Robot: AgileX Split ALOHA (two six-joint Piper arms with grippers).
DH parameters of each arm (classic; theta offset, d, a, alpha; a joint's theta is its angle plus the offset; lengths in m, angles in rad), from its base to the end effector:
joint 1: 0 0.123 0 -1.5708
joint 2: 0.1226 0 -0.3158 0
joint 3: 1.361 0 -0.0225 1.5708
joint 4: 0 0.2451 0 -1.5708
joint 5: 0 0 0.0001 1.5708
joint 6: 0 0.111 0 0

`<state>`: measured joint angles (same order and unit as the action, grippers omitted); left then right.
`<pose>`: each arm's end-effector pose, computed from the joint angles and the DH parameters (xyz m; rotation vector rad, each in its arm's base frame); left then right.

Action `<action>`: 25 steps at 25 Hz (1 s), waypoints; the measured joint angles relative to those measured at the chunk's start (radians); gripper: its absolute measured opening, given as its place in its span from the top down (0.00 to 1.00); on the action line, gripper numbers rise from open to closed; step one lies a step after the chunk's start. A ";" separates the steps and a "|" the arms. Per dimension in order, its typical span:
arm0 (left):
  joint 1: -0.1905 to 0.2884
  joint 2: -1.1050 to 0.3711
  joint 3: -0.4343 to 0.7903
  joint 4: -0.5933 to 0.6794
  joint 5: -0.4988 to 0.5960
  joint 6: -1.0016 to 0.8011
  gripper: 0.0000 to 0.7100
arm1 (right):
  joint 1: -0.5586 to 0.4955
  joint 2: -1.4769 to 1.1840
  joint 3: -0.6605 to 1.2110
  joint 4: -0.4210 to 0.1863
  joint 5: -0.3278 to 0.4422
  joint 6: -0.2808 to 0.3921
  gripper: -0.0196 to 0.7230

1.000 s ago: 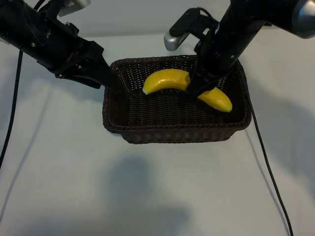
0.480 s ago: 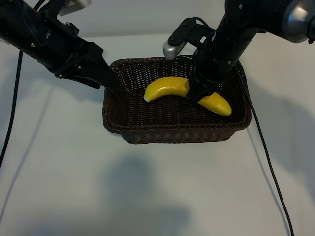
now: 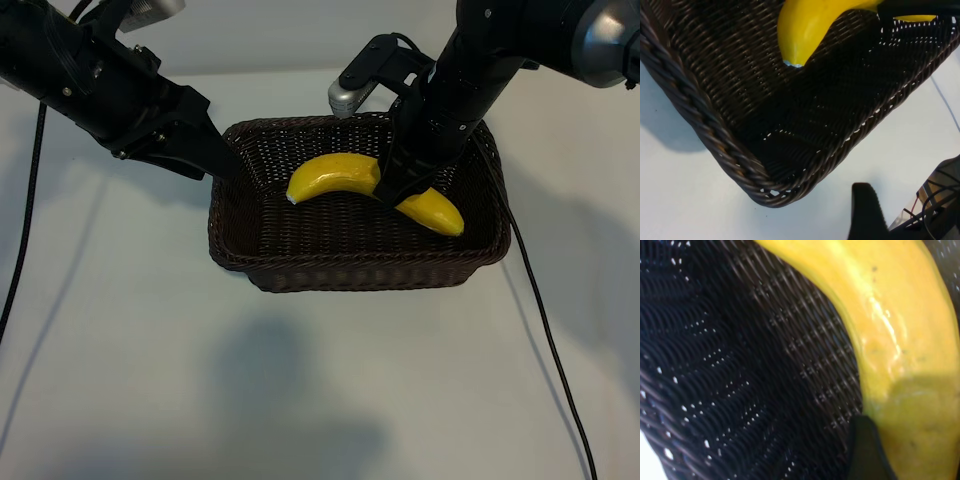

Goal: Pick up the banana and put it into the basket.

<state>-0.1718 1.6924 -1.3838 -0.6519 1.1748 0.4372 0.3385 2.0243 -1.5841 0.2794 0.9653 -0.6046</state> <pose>0.3285 -0.1201 0.3087 0.5549 2.7126 -0.8506 0.4054 0.1694 0.2200 -1.1241 2.6128 0.3060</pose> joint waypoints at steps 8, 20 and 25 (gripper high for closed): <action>0.000 0.000 0.000 0.000 0.000 0.000 0.34 | 0.000 -0.002 0.000 0.000 0.015 0.016 0.32; 0.000 0.000 0.000 0.000 0.000 0.001 0.34 | 0.000 -0.157 0.000 0.000 0.024 0.017 0.41; 0.000 0.000 0.000 0.000 0.001 0.001 0.34 | 0.000 -0.187 0.000 0.000 0.032 0.038 0.41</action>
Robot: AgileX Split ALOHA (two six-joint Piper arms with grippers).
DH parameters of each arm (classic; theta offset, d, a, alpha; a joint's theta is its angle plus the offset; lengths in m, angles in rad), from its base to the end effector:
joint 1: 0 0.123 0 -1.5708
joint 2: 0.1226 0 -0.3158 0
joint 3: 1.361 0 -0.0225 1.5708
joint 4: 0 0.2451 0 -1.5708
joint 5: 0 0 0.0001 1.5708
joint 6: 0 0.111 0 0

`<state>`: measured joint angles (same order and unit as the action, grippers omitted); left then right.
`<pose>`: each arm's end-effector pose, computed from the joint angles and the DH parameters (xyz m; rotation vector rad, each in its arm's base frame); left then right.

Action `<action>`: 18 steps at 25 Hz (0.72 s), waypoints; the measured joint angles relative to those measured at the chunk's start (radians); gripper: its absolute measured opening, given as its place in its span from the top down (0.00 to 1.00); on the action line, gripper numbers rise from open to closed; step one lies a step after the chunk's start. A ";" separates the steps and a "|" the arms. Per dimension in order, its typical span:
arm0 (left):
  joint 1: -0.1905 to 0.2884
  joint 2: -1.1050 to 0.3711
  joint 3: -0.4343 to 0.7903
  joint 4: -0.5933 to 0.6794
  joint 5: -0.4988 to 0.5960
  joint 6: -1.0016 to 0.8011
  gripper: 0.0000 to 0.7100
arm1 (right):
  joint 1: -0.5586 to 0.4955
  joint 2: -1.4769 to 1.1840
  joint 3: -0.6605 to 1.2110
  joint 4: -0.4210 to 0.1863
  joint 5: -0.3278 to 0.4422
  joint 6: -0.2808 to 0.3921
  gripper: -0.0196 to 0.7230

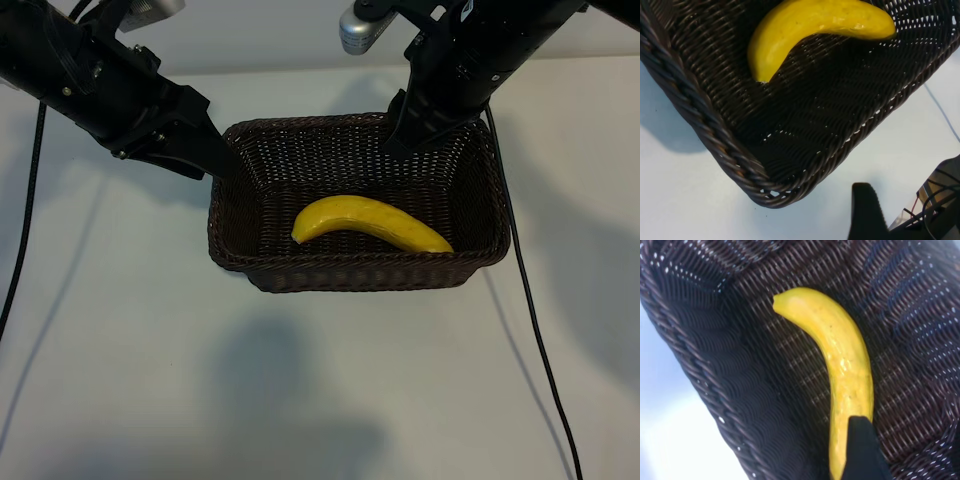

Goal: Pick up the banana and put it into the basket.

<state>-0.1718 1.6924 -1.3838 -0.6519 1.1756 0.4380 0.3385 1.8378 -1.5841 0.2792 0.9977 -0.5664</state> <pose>0.3284 -0.1201 0.3087 0.5564 2.7128 -0.8509 0.3780 0.1603 0.2983 -1.0513 2.4820 0.2946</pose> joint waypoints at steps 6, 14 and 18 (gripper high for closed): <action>0.000 0.000 0.000 0.000 0.000 0.000 0.34 | 0.000 0.000 0.000 -0.023 0.028 0.026 0.41; 0.000 0.000 0.000 0.000 0.000 0.000 0.34 | -0.084 0.000 0.000 -0.005 0.130 0.077 0.41; 0.000 0.000 0.000 0.000 0.000 0.000 0.34 | -0.151 0.000 0.000 0.069 0.171 0.075 0.41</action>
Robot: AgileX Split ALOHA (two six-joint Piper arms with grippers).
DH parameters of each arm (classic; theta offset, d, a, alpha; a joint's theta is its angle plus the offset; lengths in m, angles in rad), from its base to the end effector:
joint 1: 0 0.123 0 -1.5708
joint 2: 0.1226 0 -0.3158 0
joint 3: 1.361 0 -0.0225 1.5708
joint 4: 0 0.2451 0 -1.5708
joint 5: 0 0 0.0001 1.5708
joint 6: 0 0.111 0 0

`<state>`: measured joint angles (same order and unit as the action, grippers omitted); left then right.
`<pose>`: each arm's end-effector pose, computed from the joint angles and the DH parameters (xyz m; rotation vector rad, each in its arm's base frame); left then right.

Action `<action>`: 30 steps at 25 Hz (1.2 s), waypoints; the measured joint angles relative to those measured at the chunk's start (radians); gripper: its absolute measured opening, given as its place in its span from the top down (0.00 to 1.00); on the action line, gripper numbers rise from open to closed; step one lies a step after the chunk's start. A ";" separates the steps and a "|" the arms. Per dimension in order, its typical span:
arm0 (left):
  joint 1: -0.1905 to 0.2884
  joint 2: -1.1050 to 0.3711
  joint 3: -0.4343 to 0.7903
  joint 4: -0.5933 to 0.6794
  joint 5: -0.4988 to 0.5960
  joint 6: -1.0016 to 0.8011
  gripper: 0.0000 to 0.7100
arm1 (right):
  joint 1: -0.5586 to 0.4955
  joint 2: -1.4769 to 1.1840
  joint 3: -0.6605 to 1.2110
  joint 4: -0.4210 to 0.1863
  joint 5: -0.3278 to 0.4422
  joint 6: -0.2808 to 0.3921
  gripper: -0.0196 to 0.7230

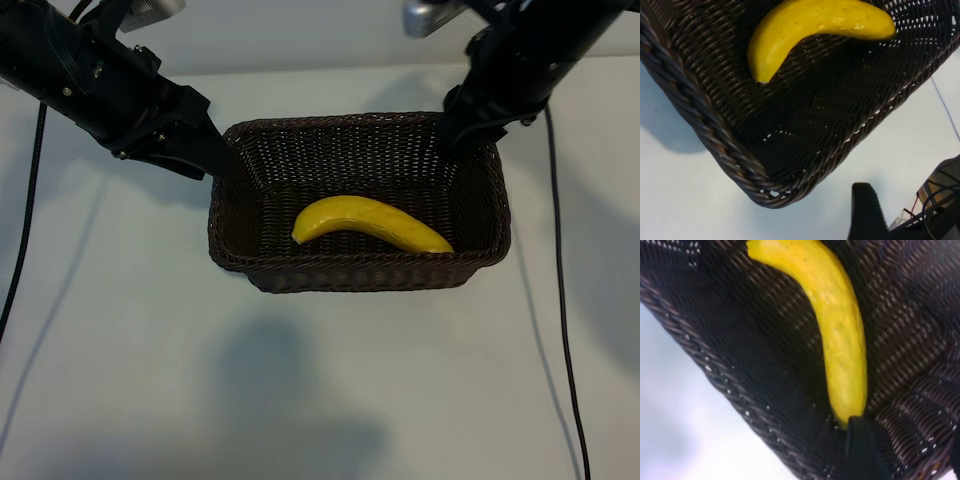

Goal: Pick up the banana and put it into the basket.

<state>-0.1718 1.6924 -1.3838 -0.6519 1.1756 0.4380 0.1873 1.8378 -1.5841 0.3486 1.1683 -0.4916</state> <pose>0.3284 -0.1201 0.3087 0.5564 2.7128 -0.8509 0.3789 0.1073 0.2948 -0.8083 2.7114 0.4246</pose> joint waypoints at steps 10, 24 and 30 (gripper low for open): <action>0.000 0.000 0.000 0.000 0.000 0.000 0.34 | -0.142 -0.005 0.000 0.163 0.044 -0.103 0.41; 0.000 0.000 0.000 0.000 0.000 0.000 0.34 | -0.215 -0.030 0.000 0.144 0.047 -0.166 0.41; 0.000 0.000 0.000 0.000 0.000 0.000 0.34 | -0.215 -0.094 0.000 0.097 0.052 -0.206 0.41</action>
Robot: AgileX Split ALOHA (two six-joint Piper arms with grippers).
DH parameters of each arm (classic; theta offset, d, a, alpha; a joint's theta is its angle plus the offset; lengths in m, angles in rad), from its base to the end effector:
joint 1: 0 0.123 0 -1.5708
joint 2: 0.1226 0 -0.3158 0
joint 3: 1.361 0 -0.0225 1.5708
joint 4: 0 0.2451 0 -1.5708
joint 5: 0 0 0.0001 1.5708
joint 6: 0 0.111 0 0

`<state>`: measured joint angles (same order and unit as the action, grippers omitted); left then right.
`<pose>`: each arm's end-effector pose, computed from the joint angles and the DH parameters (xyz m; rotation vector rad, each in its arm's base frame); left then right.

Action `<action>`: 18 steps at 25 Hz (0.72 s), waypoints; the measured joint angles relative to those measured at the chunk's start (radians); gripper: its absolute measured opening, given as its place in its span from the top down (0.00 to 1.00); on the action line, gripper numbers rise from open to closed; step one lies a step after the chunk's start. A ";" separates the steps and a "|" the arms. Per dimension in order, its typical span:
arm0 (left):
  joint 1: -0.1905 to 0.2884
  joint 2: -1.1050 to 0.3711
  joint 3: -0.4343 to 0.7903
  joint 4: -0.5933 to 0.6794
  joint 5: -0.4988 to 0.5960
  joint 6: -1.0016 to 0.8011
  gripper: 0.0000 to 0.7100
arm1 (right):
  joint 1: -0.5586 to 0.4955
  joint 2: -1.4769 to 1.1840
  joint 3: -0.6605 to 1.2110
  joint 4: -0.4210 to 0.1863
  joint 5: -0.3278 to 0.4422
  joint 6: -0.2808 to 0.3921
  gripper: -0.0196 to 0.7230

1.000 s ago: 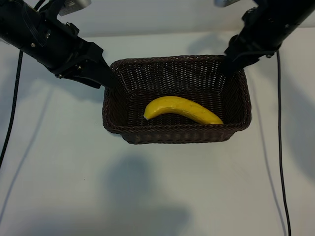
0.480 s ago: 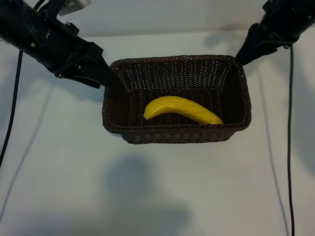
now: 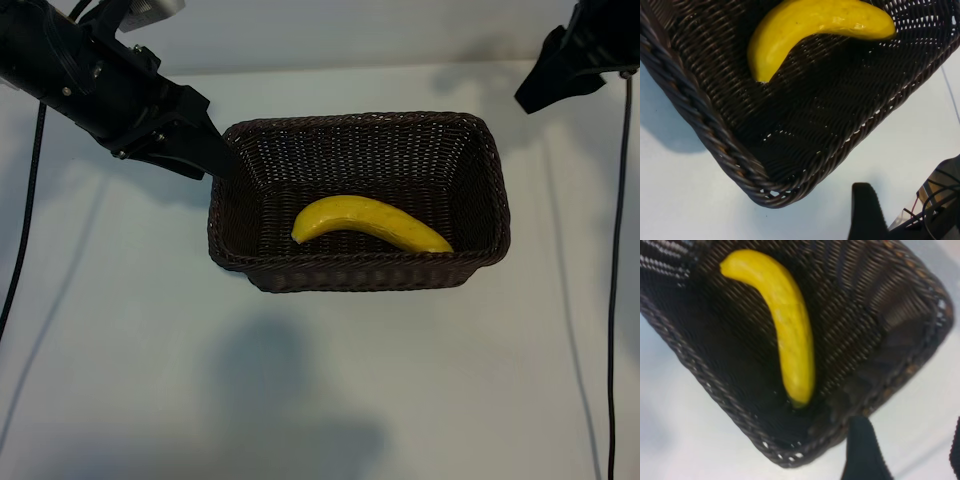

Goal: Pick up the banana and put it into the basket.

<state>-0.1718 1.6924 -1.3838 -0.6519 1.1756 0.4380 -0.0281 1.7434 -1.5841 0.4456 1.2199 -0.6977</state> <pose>0.3284 -0.1201 0.3087 0.5564 2.7128 -0.8509 0.3703 0.0346 0.3333 -0.7633 2.5878 0.4293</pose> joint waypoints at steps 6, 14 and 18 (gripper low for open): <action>0.000 0.000 0.000 0.000 0.000 0.000 0.34 | 0.000 -0.004 0.000 -0.036 0.001 0.004 0.41; 0.000 0.000 0.000 0.000 0.000 0.000 0.34 | -0.001 -0.004 0.000 -0.076 0.000 0.031 0.41; 0.000 0.000 0.000 0.000 0.000 0.000 0.34 | -0.001 -0.004 0.002 -0.088 -0.002 0.031 0.41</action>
<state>-0.1718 1.6924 -1.3838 -0.6519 1.1756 0.4380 -0.0292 1.7395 -1.5817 0.3571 1.2181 -0.6665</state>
